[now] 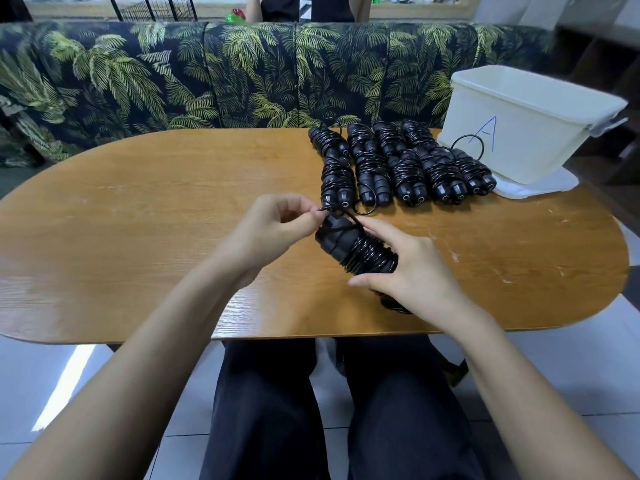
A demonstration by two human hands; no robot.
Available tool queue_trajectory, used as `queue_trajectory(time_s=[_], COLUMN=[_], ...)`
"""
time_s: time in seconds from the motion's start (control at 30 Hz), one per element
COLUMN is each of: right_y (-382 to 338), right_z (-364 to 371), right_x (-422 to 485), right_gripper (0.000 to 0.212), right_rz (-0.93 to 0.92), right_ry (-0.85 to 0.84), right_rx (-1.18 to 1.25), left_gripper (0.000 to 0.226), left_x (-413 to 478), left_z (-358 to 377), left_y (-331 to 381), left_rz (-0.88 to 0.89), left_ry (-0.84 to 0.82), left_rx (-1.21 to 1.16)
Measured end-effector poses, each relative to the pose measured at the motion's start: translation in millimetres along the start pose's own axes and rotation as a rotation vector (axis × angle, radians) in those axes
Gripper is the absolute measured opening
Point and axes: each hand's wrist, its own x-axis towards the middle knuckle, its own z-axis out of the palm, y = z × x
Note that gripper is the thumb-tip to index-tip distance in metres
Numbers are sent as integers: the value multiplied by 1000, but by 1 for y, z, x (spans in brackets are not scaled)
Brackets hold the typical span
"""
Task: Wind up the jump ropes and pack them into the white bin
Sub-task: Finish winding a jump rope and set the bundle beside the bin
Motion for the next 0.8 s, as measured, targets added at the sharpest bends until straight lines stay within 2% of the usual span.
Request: queue_trajectory(time_s=[0.1,0.2,0.33,0.47,0.6,0.8], right_y=[1,-2,-5,-8,-10,-12], right_z=[1,1,6,5,0,-4], right_x=[0,3,4,1,-1,-1], right_gripper=[85,84,86,80,77,78], right_rz=[8,-2,-9,8,-26,-41], right_ry=[-20,-15,3,-2,-47,-100], right_rx=[59,76,131,328,359,336], left_gripper=[25,30,20,16,9,4], left_x=[-5,-12,-17,-16,-11,-1], left_z=[4,10,15,6,-7,-28], left_y=[1,3,-1,-8,-7,5], left_rz=[25,24,33,21,0,-96], left_ry=[-39,6,75,103,48,-134], left_rx=[6,-87,-117,-158,-90,-40])
